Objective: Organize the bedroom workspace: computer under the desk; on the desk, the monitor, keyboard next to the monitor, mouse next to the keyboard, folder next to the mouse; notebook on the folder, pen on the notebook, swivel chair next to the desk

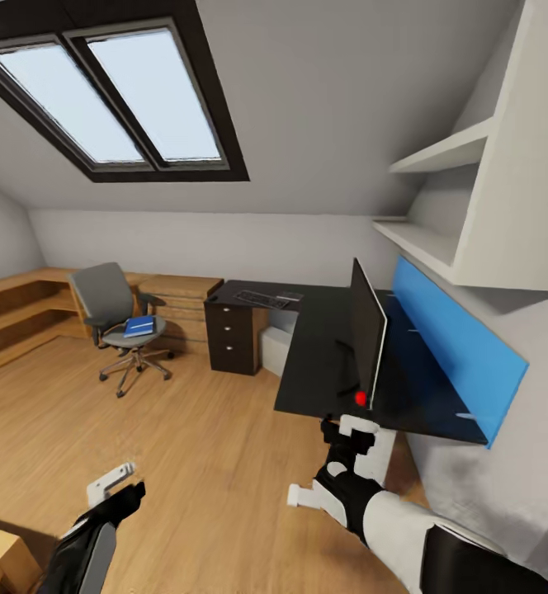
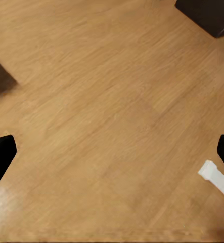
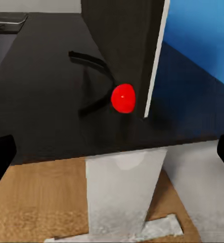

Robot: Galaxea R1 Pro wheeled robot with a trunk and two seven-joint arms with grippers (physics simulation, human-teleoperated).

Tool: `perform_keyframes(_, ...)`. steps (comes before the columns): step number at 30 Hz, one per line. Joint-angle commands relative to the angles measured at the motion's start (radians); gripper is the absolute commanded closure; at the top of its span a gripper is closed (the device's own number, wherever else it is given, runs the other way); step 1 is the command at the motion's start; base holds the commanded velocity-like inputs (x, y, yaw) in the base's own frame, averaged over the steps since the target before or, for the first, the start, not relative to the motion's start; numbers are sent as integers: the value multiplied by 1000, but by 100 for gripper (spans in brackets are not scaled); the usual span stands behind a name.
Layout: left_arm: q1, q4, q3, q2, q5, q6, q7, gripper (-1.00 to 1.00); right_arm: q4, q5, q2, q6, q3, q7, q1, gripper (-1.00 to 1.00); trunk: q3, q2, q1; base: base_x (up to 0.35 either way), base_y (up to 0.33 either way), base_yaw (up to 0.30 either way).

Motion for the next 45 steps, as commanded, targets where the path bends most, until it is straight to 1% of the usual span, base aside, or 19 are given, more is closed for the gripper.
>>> perform_keyframes(1, -1, 48, 0, 8, 4, 3, 5, -100, 0, -6, 4, -4, 12, 44, 13, -100, -2, -2, 0, -81, 303, 0)
perform_keyframes(2, -1, 99, -1, 14, -6, 3, 5, -100, 0, -6, 7, -5, 12, 85, 47, -100, -2, -2, 0, -52, 315, 0)
perform_keyframes(4, -1, 150, -3, 19, -20, 2, 4, -100, 0, -6, 9, -7, 12, 123, 82, -100, -2, -2, 0, -37, 321, 0)
perform_keyframes(6, 11, 138, -4, 7, -25, -9, -7, -100, -11, -6, 11, -1, 23, 122, 70, -100, -2, -2, 0, 0, 0, 0)
perform_keyframes(10, 24, 115, -4, -15, -22, -31, -14, -100, -15, -7, 11, 1, 25, 120, 48, -100, -2, -2, 0, 0, 0, 0)
perform_keyframes(13, 30, 99, -4, -18, -15, -48, -15, -100, -16, -7, 11, 3, 25, 116, 38, -100, -2, -2, 0, 0, 0, 0)
perform_keyframes(17, 47, 76, -9, -18, -10, -71, -15, -100, -22, -4, 11, -3, 27, 117, 61, -100, -2, -2, 0, 0, 0, 0)
perform_keyframes(24, 49, 37, -10, -18, -10, -110, -14, -100, -22, -5, 11, -4, 28, 118, 101, -100, -2, -2, 0, -22, 23, 0)
perform_keyframes(28, 50, 14, -10, -18, -10, -132, -14, -100, -23, -5, 11, -4, 28, 117, 122, -100, -2, -2, 0, -114, 194, 0)
perform_keyframes(38, 50, 7, -10, -18, -10, -188, -14, -100, -25, -5, 11, -4, 31, 118, 124, -100, -2, -2, 0, -125, 260, 0)
perform_keyframes(39, 50, 7, -10, -18, -10, -427, -14, -100, -26, -5, 11, -4, 31, 118, 124, -100, -2, -2, 0, -26, 142, 0)
perform_keyframes(45, 50, 7, -10, -18, -10, -428, -15, -100, -26, -2, 11, -16, 31, 120, 125, -100, -2, -2, 0, -5, 28, -132)
